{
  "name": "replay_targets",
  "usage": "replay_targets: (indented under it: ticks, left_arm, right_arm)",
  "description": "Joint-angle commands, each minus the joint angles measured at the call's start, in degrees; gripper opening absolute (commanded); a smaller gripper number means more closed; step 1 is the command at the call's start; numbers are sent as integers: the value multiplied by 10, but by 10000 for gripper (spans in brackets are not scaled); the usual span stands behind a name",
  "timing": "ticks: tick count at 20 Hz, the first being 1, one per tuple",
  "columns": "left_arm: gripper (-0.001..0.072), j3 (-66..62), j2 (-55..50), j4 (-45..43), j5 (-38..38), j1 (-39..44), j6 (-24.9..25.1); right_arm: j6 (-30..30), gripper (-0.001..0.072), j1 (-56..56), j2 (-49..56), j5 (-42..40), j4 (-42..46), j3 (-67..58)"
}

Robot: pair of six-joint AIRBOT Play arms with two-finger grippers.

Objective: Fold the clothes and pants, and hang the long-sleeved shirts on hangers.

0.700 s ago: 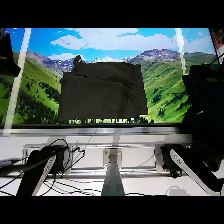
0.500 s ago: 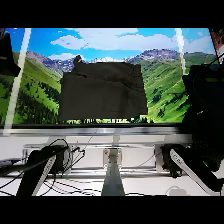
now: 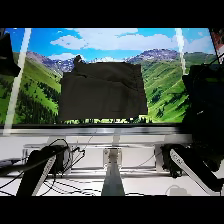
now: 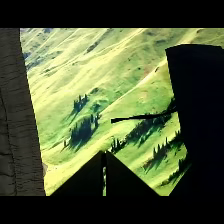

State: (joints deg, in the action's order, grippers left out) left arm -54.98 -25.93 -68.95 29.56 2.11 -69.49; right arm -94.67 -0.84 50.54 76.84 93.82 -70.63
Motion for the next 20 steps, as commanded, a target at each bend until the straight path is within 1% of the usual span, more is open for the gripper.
replay_targets:
  ticks: [1, 4, 6, 7, 8, 10, 11, 12, 14, 15, 16, 17, 18, 19, 20]
  left_arm:
    - [216, 0, 0, 2, 0, 0, 0]
    - [216, 0, 0, 2, 0, 0, 0]
    - [216, 0, 0, 2, 0, 0, 0]
    - [216, 0, 0, 2, 0, 0, 0]
    - [216, 0, 0, 2, 0, 0, 0]
    - [216, 0, 1, 2, 2, 0, -1]
    - [216, 0, 0, 2, 2, 0, -2]
    - [215, 0, 0, 2, 2, 0, -2]
    - [216, 0, 0, -1, 2, 0, -1]
    - [215, 0, 0, -1, 2, 0, -2]
    - [215, 0, 0, -1, 2, 0, -2]
    - [214, 0, 0, -1, 3, 0, -2]
    - [212, 0, 0, -1, 8, 0, -2]
    - [172, 0, -1, -1, 17, 0, -2]
    - [30, 0, -4, -1, 32, -2, -2]
  right_arm:
    - [2, 20, 0, 0, -17, 1, -1]
    - [46, 20, -10, 1, -53, 52, 0]
    - [66, 20, -33, 5, -82, 56, 7]
    - [91, 19, -48, 13, -85, 55, 12]
    - [119, 19, -68, 27, -73, 50, 20]
    - [142, 18, -110, 64, -27, 16, 47]
    - [167, 17, -134, 83, -7, -43, 73]
    - [213, 18, -156, 100, 7, -133, 106]
    - [325, 18, -179, 129, 43, -327, 181]
    - [357, 19, -180, 140, 58, -398, 217]
    - [371, 34, -178, 148, 54, -451, 256]
    - [372, 184, -176, 150, 29, -474, 289]
    - [368, 408, -172, 150, -2, -478, 323]
    - [358, 455, -172, 150, -30, -477, 350]
    - [346, 455, -172, 150, -58, -478, 377]
